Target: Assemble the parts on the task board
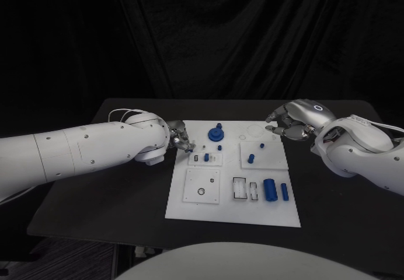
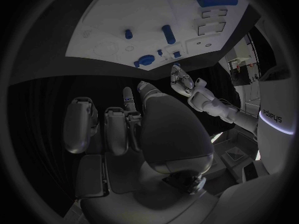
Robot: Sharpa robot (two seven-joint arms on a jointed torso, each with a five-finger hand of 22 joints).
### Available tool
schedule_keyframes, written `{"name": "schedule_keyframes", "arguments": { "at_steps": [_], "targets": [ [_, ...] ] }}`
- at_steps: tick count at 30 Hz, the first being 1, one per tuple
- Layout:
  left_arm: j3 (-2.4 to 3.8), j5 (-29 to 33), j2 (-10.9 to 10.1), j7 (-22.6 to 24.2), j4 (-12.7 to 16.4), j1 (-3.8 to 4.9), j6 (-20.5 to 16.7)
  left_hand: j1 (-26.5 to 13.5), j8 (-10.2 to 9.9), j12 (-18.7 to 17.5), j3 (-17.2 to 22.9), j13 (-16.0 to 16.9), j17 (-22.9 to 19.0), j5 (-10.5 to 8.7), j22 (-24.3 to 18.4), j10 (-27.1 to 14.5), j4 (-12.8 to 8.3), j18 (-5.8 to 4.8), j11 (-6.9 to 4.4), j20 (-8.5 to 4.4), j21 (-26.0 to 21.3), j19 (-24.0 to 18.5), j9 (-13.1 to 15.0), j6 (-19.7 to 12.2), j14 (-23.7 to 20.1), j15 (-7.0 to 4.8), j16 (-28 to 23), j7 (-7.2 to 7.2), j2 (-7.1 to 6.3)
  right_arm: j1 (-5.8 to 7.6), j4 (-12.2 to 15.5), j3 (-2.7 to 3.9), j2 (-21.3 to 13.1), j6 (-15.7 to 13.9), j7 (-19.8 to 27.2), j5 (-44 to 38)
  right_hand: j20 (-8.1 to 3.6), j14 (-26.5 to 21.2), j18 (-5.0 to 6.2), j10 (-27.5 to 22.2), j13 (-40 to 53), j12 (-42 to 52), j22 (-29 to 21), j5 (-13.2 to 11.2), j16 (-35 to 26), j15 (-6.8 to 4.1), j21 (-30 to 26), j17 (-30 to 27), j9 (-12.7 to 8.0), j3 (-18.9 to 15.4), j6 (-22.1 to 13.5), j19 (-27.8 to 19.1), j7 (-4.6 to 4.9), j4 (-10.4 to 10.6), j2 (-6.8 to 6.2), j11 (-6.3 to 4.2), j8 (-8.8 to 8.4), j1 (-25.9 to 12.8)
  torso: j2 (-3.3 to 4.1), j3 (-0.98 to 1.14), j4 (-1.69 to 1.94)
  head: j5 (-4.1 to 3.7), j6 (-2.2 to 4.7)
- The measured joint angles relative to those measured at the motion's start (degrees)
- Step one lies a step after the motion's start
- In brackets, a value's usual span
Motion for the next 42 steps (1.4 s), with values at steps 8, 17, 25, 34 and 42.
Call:
{"name": "schedule_keyframes", "arguments": {
  "at_steps": [8,17,25,34,42],
  "targets": [
    [0.02,-0.1,0.2,0.3,0.2,-0.62,-1.8,-1.5,0.0,0.0,0.4,0.0,0.0,-0.74,0.0,0.0,0.5,0.0,0.0,0.0,0.0,0.0,0.2,0.0,0.0,0.0,0.0,0.01,-0.03,0.0,0.0,0.0,0.0,0.0,0.0,0.2,0.0,0.0,0.0,0.0,0.0,0.0,0.0,0.0,0.0,0.0,0.0,0.0,0.0,0.2,0.0,0.0,0.0,0.2,0.0,0.0,0.0,0.0,-0.13,0.01,0.02,0.16,0.0],
    [0.01,-2.1,0.2,0.8,0.2,-2.1,-3.8,-1.8,0.0,0.0,0.1,0.0,0.0,-0.74,0.0,0.0,0.8,0.0,0.0,0.0,0.0,0.0,0.3,0.0,0.0,0.0,0.0,0.01,-0.14,0.0,0.0,0.0,0.0,0.0,0.0,0.4,0.0,0.0,0.0,0.0,0.0,0.0,0.0,0.2,0.0,0.0,0.0,0.0,0.0,0.2,0.0,0.0,0.0,0.2,0.0,0.0,0.0,0.0,-0.24,-0.08,-0.09,0.28,0.0],
    [0.01,-3.0,0.3,1.1,0.3,-3.24,-4.6,-2.0,0.0,0.0,0.0,0.0,0.0,-0.74,0.0,0.0,1.0,0.0,0.0,0.0,0.0,0.0,0.3,0.0,0.0,0.0,0.0,0.01,0.03,0.0,0.0,0.0,0.0,0.0,0.0,0.4,0.0,0.0,0.0,0.0,0.0,0.0,0.0,0.2,0.0,0.0,0.0,0.0,0.0,0.2,0.0,0.0,0.0,0.2,0.0,0.0,0.0,0.0,-0.16,-0.08,-0.1,0.11,0.0],
    [0.0,-3.4,0.2,1.1,0.5,-3.55,-4.7,-2.7,0.4,0.0,-0.3,0.0,0.0,-0.74,0.0,0.0,1.3,0.0,0.0,0.0,0.0,0.0,0.5,0.2,0.0,0.0,0.0,-0.2,-0.05,0.0,0.0,0.0,-0.1,0.2,-0.1,0.4,0.0,0.0,0.0,0.0,0.0,0.0,0.0,0.2,0.0,0.0,0.0,0.0,0.0,0.2,0.0,0.0,0.0,0.2,0.0,0.0,0.0,0.0,-0.19,-0.04,-0.1,0.21,0.0],
    [0.01,-3.6,0.1,1.1,0.6,-3.66,-4.6,-2.7,0.5,0.0,-0.5,0.0,0.0,-0.74,0.0,0.0,1.4,0.0,0.0,0.0,0.0,0.0,0.6,0.4,0.0,0.0,0.0,-0.01,-0.05,0.0,-0.1,0.0,0.0,0.3,-0.1,0.4,0.0,0.0,0.0,0.0,0.0,0.0,0.0,0.2,0.0,0.0,0.0,0.0,0.0,0.3,0.0,0.0,0.0,0.0,0.0,0.0,0.0,0.0,-0.24,-0.04,-0.09,0.11,0.0]
  ]
}}
